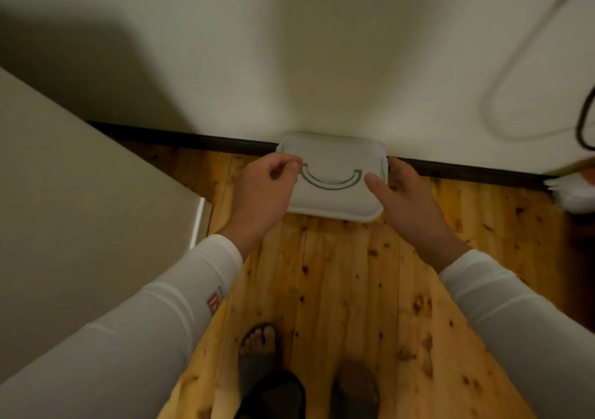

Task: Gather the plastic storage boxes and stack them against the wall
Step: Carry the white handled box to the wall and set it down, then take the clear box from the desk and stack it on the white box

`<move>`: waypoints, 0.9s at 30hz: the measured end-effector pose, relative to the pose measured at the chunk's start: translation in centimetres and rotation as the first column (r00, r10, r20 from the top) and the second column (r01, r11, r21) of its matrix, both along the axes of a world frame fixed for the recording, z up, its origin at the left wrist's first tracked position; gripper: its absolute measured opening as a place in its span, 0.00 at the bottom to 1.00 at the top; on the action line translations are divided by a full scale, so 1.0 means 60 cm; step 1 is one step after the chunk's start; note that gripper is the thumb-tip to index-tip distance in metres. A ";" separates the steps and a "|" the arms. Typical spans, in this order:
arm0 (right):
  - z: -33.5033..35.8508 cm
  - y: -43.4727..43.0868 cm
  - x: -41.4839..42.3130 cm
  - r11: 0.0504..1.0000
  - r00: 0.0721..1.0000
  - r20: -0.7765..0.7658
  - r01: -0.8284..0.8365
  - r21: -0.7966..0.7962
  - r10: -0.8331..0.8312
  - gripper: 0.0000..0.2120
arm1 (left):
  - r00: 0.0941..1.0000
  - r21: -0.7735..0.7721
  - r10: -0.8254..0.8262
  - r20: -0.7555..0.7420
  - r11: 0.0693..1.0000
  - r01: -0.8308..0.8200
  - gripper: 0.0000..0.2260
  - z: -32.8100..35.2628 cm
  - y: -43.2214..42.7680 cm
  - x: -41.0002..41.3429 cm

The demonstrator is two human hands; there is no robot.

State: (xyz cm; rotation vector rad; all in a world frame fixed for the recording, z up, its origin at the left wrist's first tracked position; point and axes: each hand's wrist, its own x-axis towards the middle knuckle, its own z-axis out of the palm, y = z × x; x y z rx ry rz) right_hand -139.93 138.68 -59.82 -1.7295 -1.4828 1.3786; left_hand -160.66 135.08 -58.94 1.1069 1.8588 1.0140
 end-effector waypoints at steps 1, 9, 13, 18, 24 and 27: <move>0.023 -0.008 -0.002 1.000 1.000 0.009 -0.001 0.001 0.001 0.33 | 1.000 -0.005 -0.004 0.005 1.000 0.004 0.10 0.025 -0.009 0.002; 0.226 -0.048 -0.025 0.998 0.998 0.013 -0.061 -0.015 0.062 0.31 | 1.000 -0.057 0.016 0.027 0.998 -0.015 0.08 0.228 -0.064 -0.001; 0.293 -0.068 -0.040 0.991 0.990 0.051 -0.134 0.014 0.133 0.31 | 1.000 -0.076 0.029 0.012 0.997 -0.028 0.08 0.296 -0.087 -0.001; 0.376 -0.087 -0.056 0.975 0.974 0.047 -0.222 0.016 0.221 0.31 | 0.998 -0.049 0.054 0.011 0.997 -0.053 0.08 0.380 -0.115 0.008; 0.448 -0.112 -0.068 0.948 0.951 0.053 -0.309 0.068 0.306 0.30 | 0.996 -0.003 0.093 0.012 0.996 -0.093 0.08 0.444 -0.139 0.013; 0.477 -0.118 -0.082 0.940 0.945 0.045 -0.328 0.093 0.325 0.29 | 0.994 0.018 0.110 0.023 0.994 -0.111 0.08 0.470 -0.149 0.009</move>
